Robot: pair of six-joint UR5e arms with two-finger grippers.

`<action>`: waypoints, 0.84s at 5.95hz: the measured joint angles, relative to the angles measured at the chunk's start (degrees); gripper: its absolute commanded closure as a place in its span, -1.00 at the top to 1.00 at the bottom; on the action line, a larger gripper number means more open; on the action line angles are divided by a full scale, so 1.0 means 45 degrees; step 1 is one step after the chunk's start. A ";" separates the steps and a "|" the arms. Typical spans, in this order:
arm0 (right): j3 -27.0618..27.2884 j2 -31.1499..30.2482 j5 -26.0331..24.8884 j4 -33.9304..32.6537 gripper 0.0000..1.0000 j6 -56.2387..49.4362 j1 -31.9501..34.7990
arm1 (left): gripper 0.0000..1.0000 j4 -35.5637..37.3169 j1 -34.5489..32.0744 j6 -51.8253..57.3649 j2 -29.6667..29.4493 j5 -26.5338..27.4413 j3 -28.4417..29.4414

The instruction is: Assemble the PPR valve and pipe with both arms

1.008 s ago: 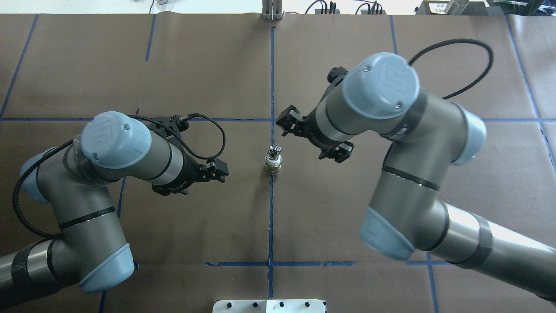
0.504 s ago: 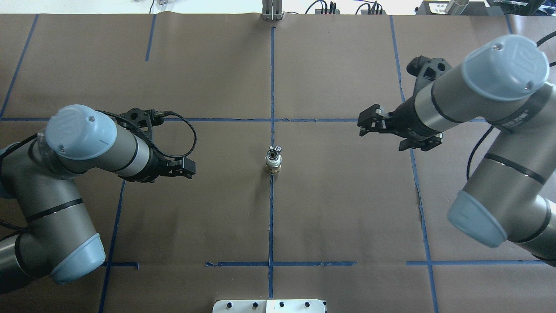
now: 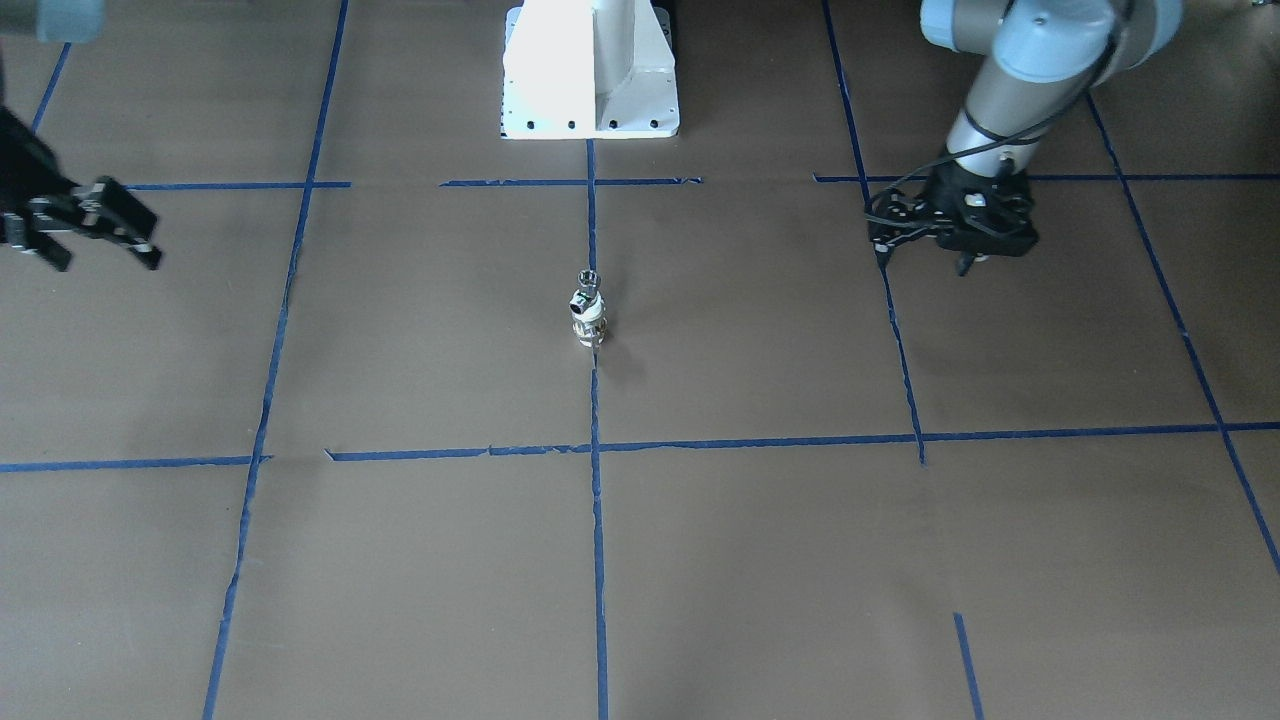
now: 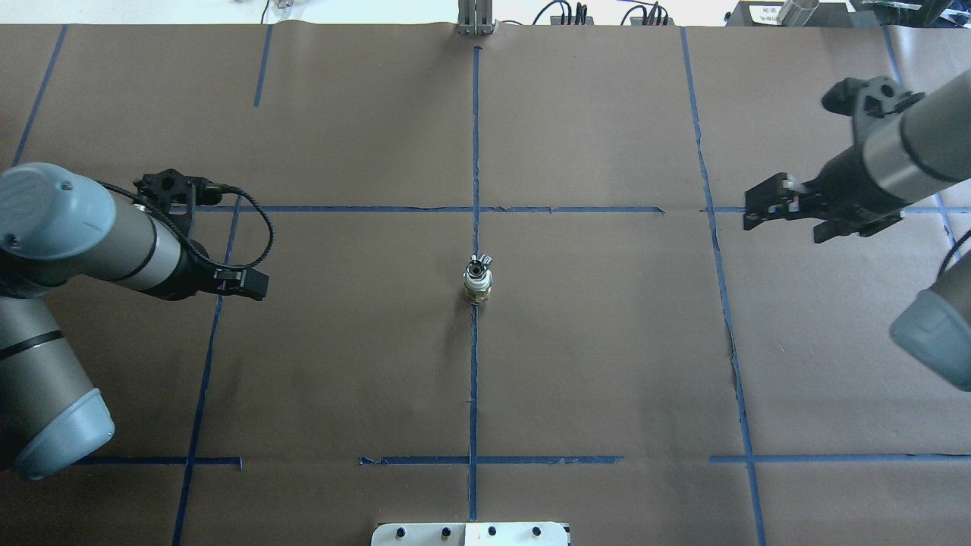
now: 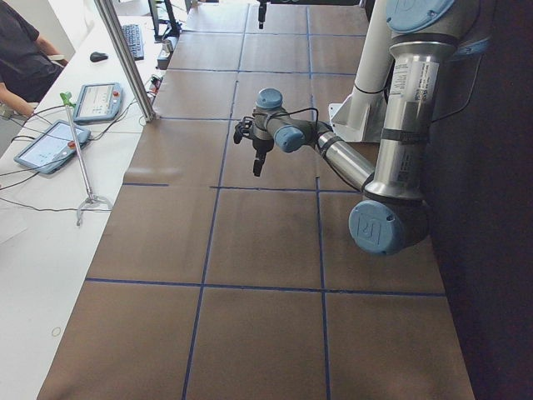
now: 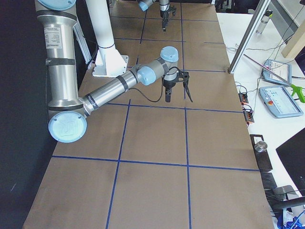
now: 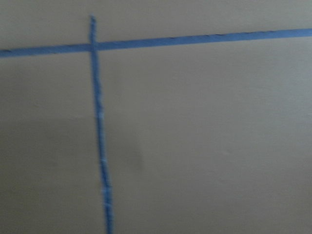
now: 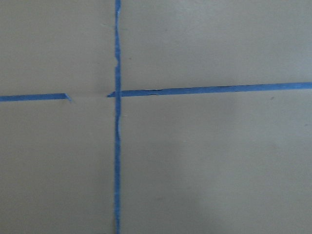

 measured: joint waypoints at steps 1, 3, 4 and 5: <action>-0.0532 -0.0712 0.0378 -0.0058 1.00 -0.2481 0.1206 | 1.00 0.0035 -0.1245 0.1930 0.0668 -0.0888 -0.0004; -0.1853 -0.1418 0.0682 -0.0167 1.00 -0.6357 0.3330 | 1.00 0.0071 -0.3581 0.5544 0.2186 -0.2284 0.0031; -0.2673 -0.1578 0.0725 -0.0172 1.00 -0.8021 0.4094 | 1.00 0.0349 -0.4851 0.7056 0.2723 -0.2986 0.0154; -0.3404 -0.1640 0.0736 -0.0161 1.00 -0.9289 0.4637 | 1.00 0.1203 -0.6083 0.8385 0.2969 -0.3533 0.0287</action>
